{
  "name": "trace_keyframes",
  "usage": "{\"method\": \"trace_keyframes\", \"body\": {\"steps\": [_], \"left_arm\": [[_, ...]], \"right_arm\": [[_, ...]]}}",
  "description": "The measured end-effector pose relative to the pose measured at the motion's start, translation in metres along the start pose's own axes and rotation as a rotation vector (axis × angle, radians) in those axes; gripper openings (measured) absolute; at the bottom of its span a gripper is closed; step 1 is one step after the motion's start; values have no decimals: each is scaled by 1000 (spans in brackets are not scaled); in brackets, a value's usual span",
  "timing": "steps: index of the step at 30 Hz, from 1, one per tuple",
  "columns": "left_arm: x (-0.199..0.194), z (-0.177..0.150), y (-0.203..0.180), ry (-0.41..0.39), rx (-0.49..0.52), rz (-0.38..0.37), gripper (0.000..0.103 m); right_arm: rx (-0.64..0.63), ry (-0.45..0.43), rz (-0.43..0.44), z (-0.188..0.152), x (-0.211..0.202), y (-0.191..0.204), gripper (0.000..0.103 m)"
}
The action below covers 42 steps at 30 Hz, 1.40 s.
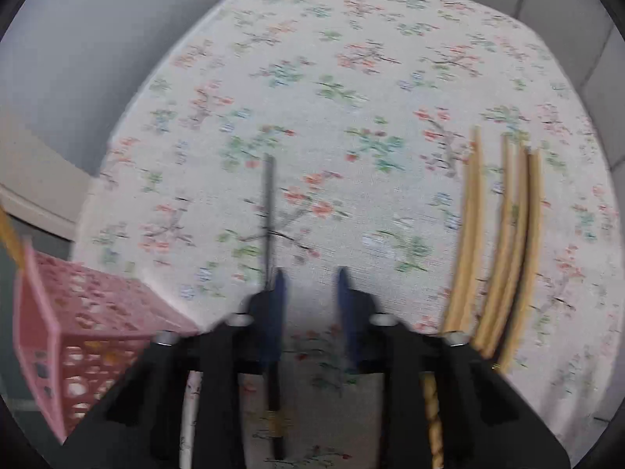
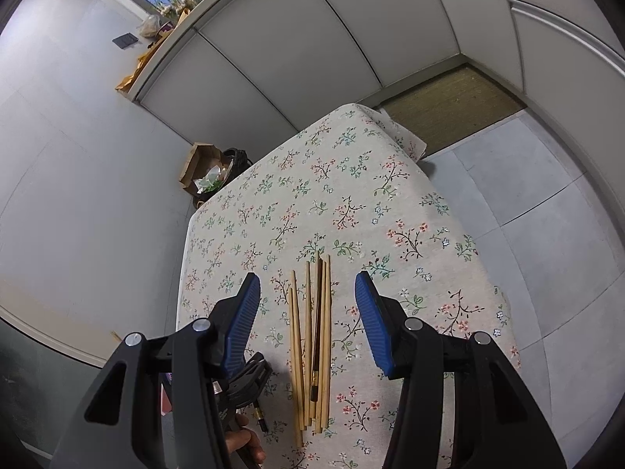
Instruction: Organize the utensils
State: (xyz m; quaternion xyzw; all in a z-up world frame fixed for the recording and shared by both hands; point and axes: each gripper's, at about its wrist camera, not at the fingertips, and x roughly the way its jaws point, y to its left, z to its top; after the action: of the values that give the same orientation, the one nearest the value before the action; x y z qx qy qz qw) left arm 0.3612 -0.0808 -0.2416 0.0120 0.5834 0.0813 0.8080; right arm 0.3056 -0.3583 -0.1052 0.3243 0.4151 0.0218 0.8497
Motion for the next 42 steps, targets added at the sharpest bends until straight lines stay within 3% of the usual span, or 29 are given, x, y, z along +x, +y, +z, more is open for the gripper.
{"method": "trace_keyframes", "body": {"steps": [3,6,8,15,17,21,24,29,32,36,37,39,40,41,42], "left_arm": [[-3,-2,-6,10,29,-71,0],[-10,-3,-5,65,5,-241,0],[-24,1,-2,32,23,-285,0],[-39,5,11,-23,57,-195,3],[-37,4,11,-17,58,-161,37],[-31,8,10,-26,66,-100,48],[-29,7,-1,-63,118,26,58],[-7,-1,-10,-9,129,112,58],[-6,-4,-11,-16,104,165,59],[-7,-11,-4,-29,36,145,59],[-7,-12,0,-31,15,126,57],[-6,-13,9,-38,-59,34,42],[-7,-13,8,-37,-73,23,36],[-7,-14,9,-35,-86,-14,19],[-7,-14,9,-31,-104,-57,13]], "right_arm": [[-2,4,-7,-1,3,1,51],[-9,10,-23,-1,6,1,51],[-10,16,-31,-2,8,0,51],[10,8,-25,1,6,-2,51],[15,7,-18,1,6,-2,51],[38,9,3,3,5,-4,51],[66,8,23,6,4,-9,51],[124,10,62,12,4,-22,51],[148,11,74,15,4,-29,51],[166,20,88,17,3,-36,51],[173,21,97,17,2,-38,51],[183,18,111,18,0,-40,51],[185,15,116,18,-2,-42,51],[188,13,118,17,-2,-43,51],[189,14,116,17,-3,-44,51]]}}
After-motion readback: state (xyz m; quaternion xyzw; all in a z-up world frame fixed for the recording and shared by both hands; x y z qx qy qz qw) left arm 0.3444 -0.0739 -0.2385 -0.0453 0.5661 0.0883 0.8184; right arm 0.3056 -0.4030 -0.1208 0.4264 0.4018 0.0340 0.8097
